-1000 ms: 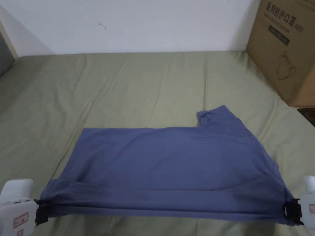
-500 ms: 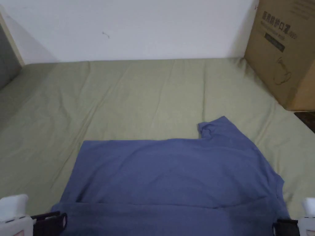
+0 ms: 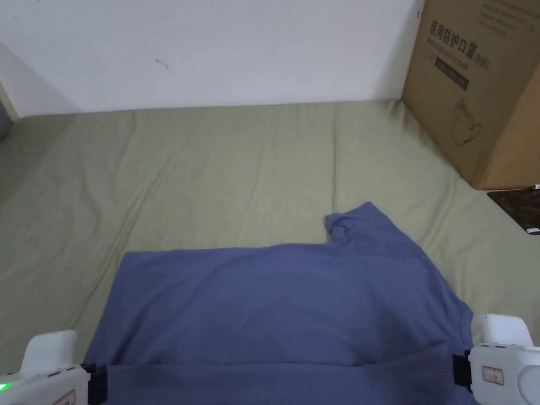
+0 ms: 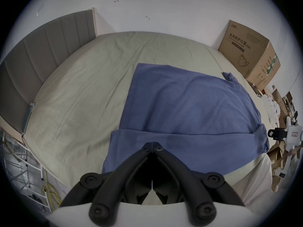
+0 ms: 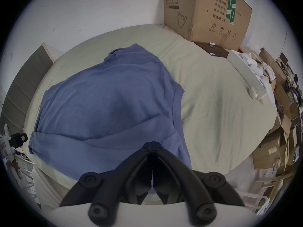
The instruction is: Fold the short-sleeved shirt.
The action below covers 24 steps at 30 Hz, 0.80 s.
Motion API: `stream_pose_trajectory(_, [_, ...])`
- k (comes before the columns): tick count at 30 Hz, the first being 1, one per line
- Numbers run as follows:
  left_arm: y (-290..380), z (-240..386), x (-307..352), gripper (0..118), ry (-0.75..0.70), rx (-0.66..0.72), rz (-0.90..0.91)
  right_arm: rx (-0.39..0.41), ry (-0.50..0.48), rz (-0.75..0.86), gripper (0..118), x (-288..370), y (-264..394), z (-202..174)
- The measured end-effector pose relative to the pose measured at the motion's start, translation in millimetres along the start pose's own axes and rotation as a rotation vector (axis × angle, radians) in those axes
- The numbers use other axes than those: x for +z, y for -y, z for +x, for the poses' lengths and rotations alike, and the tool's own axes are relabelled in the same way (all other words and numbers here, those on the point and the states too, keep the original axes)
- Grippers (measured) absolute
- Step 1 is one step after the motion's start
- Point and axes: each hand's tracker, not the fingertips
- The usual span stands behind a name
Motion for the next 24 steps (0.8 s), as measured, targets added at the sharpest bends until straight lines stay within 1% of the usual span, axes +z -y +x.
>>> stream_pose_trajectory(4, [-24, 3, -9, 0, -0.001, -0.011, 0.0, -0.013, -0.04, 0.025, 0, -10, -46, 1])
stream_pose_trajectory(5, [-32, 3, -13, 0, 0.0, -0.014, 0.005, -0.016, -0.065, 0.039, 12, -15, -63, 2])
stream_pose_trajectory(6, [-40, 4, -18, 0, 0.0, -0.014, 0.009, -0.021, -0.09, 0.045, 43, -22, -82, 4])
stream_pose_trajectory(7, [-47, 4, -22, 0, 0.0, -0.015, 0.01, -0.023, -0.094, 0.044, 81, -29, -101, 5])
stream_pose_trajectory(8, [-54, 5, -27, 0, 0.007, -0.017, 0.015, -0.024, -0.094, 0.05, 110, -39, -123, 2])
stream_pose_trajectory(10, [-66, 7, -37, 0, 0.014, -0.011, 0.015, 0.0, -0.089, 0.049, 112, -70, -165, 4])
stream_pose_trajectory(11, [-70, 7, -42, 0, 0.025, -0.01, 0.013, 0.003, -0.048, 0.061, 112, -86, -185, 5])
stream_pose_trajectory(13, [-77, 8, -52, 0, 0.026, -0.01, 0.006, 0.049, 0.001, 0.016, 112, -122, -216, 5])
stream_pose_trajectory(16, [-83, 9, -66, 0, 0.019, -0.01, -0.018, 0.036, 0.091, -0.099, 112, -173, -243, 9])
stream_pose_trajectory(17, [-84, 7, -71, 0, 0.018, -0.006, -0.025, 0.015, 0.11, -0.122, 110, -185, -247, 11])
stream_pose_trajectory(19, [-85, 10, -74, 0, 0.013, 0.008, -0.038, 0.016, 0.096, -0.141, 104, -204, -249, 14])
stream_pose_trajectory(20, [-85, 8, -77, 0, 0.013, 0.015, -0.044, 0.007, 0.098, -0.173, 96, -210, -246, 15])
stream_pose_trajectory(21, [-85, 6, -80, 0, 0.011, 0.023, -0.056, -0.005, 0.086, -0.209, 94, -217, -243, 15])
stream_pose_trajectory(22, [-86, 8, -80, 0, 0.011, 0.027, -0.06, -0.012, 0.094, -0.172, 94, -213, -241, 12])
stream_pose_trajectory(23, [-85, 8, -81, 0, 0.01, 0.027, -0.061, 0.008, 0.1, -0.165, 92, -209, -242, 7])
stream_pose_trajectory(24, [-85, 8, -83, 0, 0.005, 0.028, -0.065, 0.039, 0.099, -0.161, 83, -205, -242, 6])
